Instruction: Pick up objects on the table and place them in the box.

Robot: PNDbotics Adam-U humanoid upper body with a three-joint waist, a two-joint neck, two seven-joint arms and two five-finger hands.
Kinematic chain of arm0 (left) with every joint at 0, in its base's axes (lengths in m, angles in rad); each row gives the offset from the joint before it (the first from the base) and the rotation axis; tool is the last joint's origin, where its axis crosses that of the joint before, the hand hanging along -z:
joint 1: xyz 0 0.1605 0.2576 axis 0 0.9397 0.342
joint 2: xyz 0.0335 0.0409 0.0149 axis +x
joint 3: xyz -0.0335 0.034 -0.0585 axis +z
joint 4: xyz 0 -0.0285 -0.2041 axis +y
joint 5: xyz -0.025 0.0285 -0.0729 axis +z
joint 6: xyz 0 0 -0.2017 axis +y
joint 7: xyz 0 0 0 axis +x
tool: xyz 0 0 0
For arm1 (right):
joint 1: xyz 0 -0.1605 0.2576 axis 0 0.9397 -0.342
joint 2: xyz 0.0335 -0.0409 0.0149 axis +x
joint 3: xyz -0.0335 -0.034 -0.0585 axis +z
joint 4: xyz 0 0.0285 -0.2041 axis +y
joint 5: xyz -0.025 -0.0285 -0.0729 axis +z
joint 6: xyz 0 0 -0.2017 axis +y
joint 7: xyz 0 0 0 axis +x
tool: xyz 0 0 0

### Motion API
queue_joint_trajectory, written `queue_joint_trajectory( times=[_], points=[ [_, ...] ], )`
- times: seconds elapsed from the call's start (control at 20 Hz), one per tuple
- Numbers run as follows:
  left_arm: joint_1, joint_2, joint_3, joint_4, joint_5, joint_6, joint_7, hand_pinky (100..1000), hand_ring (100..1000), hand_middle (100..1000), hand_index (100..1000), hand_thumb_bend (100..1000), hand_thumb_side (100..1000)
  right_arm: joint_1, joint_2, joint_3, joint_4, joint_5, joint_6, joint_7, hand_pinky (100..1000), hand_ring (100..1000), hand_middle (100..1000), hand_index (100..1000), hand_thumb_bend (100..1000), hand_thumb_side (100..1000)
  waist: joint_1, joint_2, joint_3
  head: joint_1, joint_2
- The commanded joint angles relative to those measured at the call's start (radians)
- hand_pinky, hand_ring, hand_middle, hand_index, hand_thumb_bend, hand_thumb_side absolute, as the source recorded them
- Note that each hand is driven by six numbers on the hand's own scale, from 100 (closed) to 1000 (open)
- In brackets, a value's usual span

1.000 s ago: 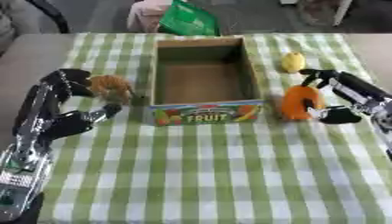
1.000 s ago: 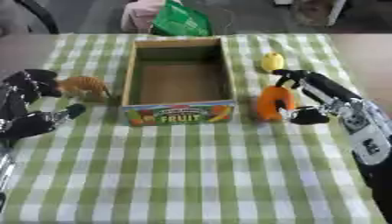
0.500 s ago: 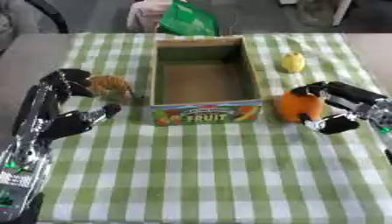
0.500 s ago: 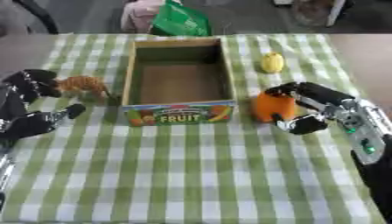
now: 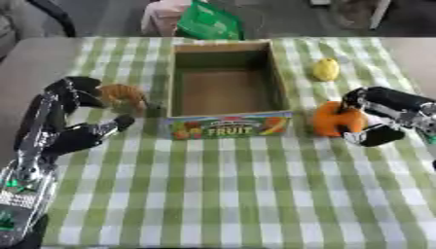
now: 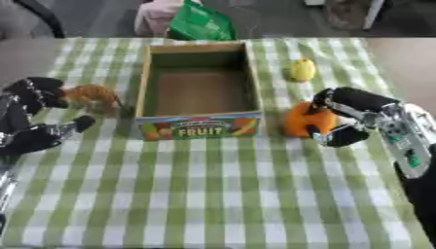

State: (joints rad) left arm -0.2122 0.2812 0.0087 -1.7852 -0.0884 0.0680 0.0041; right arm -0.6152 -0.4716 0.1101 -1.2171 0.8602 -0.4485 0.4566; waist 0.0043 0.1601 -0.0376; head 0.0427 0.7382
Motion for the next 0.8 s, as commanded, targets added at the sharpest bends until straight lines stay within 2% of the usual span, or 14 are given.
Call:
queue_joint_trajectory(
  times=[0.05, 0.3, 0.5, 0.8],
  points=[
    [-0.009, 0.014, 0.000, -0.012, 0.003, 0.000, 0.000, 677, 524, 526, 673, 823, 140, -0.010, -0.024, -0.015, -0.030, 0.010, 0.022, -0.058, 589, 669, 449, 468, 100, 277, 0.001, -0.015, -0.002, 0.003, 0.001],
    [-0.008, 0.014, 0.000, -0.012, 0.003, 0.001, 0.002, 677, 524, 526, 673, 822, 140, -0.011, -0.023, -0.028, -0.053, -0.009, 0.055, -0.156, 533, 590, 337, 348, 100, 236, 0.002, -0.014, -0.002, 0.003, 0.001],
    [-0.007, 0.014, 0.000, -0.012, 0.003, 0.001, 0.001, 677, 524, 526, 673, 821, 140, -0.018, -0.022, -0.034, -0.068, -0.043, 0.069, -0.231, 527, 572, 315, 325, 100, 220, 0.002, -0.014, -0.002, 0.003, 0.001],
    [-0.007, 0.015, -0.001, -0.012, 0.004, 0.000, 0.000, 677, 524, 526, 673, 821, 140, -0.057, -0.017, -0.015, -0.073, -0.082, 0.064, -0.337, 532, 574, 315, 327, 100, 207, 0.001, -0.016, -0.002, 0.000, 0.003]
  ],
)
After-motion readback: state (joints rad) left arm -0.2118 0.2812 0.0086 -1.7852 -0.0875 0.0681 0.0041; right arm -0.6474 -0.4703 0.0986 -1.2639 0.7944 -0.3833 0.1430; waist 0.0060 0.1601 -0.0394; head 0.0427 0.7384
